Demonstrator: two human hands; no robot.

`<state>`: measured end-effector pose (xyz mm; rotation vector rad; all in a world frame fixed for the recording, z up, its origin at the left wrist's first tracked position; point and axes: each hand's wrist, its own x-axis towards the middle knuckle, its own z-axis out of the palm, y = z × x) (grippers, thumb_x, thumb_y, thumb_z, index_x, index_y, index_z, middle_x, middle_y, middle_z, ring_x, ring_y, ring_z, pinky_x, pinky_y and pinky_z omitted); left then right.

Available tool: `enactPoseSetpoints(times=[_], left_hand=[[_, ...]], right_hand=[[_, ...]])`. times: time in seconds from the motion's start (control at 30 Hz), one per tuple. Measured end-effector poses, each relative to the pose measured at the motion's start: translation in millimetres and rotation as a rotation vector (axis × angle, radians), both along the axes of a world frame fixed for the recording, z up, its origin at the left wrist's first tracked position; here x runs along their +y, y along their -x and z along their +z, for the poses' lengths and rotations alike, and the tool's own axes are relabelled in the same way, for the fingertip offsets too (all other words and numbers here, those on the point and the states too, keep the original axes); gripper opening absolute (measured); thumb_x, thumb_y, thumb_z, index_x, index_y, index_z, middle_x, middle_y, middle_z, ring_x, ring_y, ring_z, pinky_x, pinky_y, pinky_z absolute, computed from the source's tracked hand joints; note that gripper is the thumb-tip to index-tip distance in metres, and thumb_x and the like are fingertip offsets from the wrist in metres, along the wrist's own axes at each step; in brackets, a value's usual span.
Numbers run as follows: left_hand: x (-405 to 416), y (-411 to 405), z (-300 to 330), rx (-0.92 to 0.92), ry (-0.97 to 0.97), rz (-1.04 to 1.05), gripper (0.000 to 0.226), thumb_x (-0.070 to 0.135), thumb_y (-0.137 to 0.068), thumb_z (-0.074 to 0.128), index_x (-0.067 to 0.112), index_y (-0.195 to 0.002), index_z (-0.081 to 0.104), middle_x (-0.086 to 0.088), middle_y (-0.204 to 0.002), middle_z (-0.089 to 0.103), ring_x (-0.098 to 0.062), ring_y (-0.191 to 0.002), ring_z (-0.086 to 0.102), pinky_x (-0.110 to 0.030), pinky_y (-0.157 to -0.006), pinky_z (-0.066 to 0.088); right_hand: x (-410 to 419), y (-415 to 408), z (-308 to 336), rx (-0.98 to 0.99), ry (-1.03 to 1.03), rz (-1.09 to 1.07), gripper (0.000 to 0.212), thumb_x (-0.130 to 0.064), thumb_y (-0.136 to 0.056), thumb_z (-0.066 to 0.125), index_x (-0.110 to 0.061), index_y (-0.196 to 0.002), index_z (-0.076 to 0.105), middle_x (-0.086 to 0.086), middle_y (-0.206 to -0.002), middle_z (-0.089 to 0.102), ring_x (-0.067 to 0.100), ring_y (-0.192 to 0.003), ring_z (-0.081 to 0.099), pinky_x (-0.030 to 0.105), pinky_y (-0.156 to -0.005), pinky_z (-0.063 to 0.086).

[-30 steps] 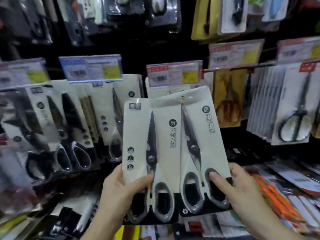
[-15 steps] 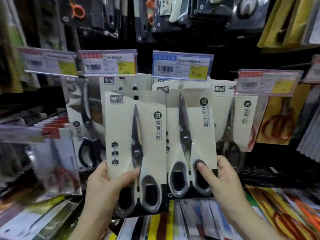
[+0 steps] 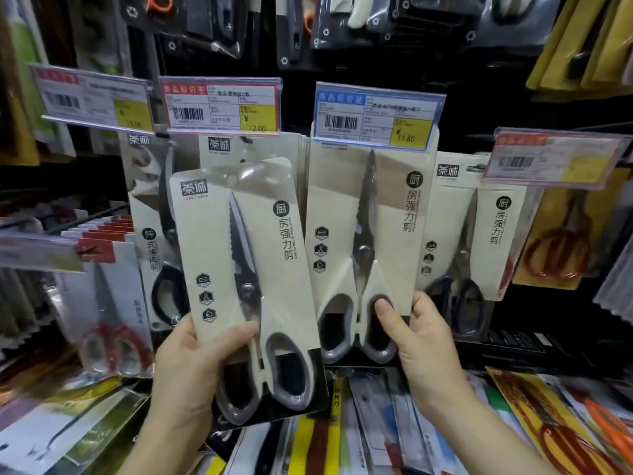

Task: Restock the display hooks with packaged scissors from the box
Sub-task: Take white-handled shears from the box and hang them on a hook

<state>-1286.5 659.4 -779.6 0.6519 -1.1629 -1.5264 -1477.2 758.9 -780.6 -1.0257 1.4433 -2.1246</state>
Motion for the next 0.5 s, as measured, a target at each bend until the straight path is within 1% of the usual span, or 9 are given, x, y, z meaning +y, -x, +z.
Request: enactPoseSetpoints(times=[0.13,0.2,0.27,0.3,0.33,0.37,0.43,0.47,0.5], left_hand=[[1,-2,1,-0.026,0.031,-0.007,0.034,0.005,-0.058,0.070,0.010,-0.092,0.066,-0.006,-0.079,0.076,-0.017,-0.063,0.072,-0.022,-0.050,0.055],[2,-3,0,-0.053,0.043,-0.021,0.030,-0.003,-0.065,0.069,0.009,-0.092,0.065,-0.006,-0.079,0.076,-0.018,-0.063,0.072,-0.024,-0.050,0.056],[3,-2,-2,-0.094,0.058,-0.047,0.032,-0.005,-0.066,0.072,0.010,-0.093,0.064,-0.007,-0.082,0.076,-0.023,-0.069,0.073,-0.027,-0.053,0.057],[3,-1,-3,-0.114,0.074,-0.059,0.037,-0.004,-0.062,0.077,0.011,-0.094,0.064,-0.007,-0.084,0.076,-0.025,-0.073,0.073,-0.029,-0.055,0.058],[3,0,-4,-0.131,0.089,-0.067,0.045,-0.003,-0.056,0.082,0.012,-0.094,0.064,-0.006,-0.085,0.076,-0.025,-0.076,0.073,-0.029,-0.057,0.058],[4,3,-4,-0.146,0.101,-0.072,0.048,0.001,-0.051,0.083,0.012,-0.094,0.064,-0.005,-0.086,0.076,-0.025,-0.077,0.073,-0.028,-0.057,0.058],[5,8,-4,-0.164,0.117,-0.075,0.044,0.003,-0.054,0.083,0.013,-0.093,0.064,-0.003,-0.085,0.076,-0.023,-0.077,0.073,-0.026,-0.056,0.059],[7,11,-4,-0.165,0.118,-0.081,0.042,0.001,-0.057,0.084,0.012,-0.093,0.064,-0.003,-0.085,0.076,-0.023,-0.077,0.073,-0.026,-0.056,0.059],[8,15,-5,-0.164,0.122,-0.088,0.042,0.000,-0.058,0.084,0.011,-0.093,0.064,-0.003,-0.085,0.076,-0.023,-0.077,0.073,-0.026,-0.056,0.059]], right_hand=[[-3,1,-6,-0.043,-0.054,-0.060,0.014,-0.017,-0.083,0.064,-0.021,-0.096,0.061,0.001,-0.094,0.074,0.017,-0.090,0.068,0.029,-0.078,0.051],[-9,3,-2,-0.032,-0.087,-0.080,0.012,-0.018,-0.085,0.064,-0.021,-0.096,0.061,0.002,-0.097,0.073,0.018,-0.093,0.067,0.032,-0.080,0.053],[-16,8,5,-0.002,-0.144,-0.106,0.009,-0.022,-0.087,0.063,-0.020,-0.096,0.062,0.002,-0.098,0.071,0.019,-0.094,0.067,0.032,-0.081,0.053],[-20,10,10,0.024,-0.201,-0.123,0.011,-0.026,-0.089,0.061,-0.018,-0.097,0.062,0.002,-0.099,0.070,0.018,-0.095,0.065,0.029,-0.078,0.052],[-26,13,13,0.070,-0.299,-0.149,0.019,-0.031,-0.090,0.058,-0.015,-0.101,0.061,0.002,-0.102,0.068,0.018,-0.097,0.063,0.027,-0.076,0.050],[-30,17,13,0.149,-0.433,-0.182,0.031,-0.039,-0.092,0.053,-0.012,-0.107,0.059,0.003,-0.107,0.065,0.020,-0.100,0.060,0.027,-0.078,0.049],[-33,19,9,0.323,-0.701,-0.294,0.056,-0.053,-0.091,0.042,-0.005,-0.120,0.052,0.009,-0.121,0.057,0.028,-0.111,0.053,0.036,-0.090,0.045],[-28,17,7,0.355,-0.748,-0.334,0.063,-0.057,-0.090,0.039,-0.004,-0.124,0.048,0.013,-0.127,0.052,0.031,-0.116,0.050,0.039,-0.096,0.043],[-21,12,6,0.358,-0.721,-0.337,0.063,-0.058,-0.090,0.040,-0.007,-0.126,0.049,0.012,-0.130,0.051,0.028,-0.119,0.049,0.039,-0.099,0.041]])
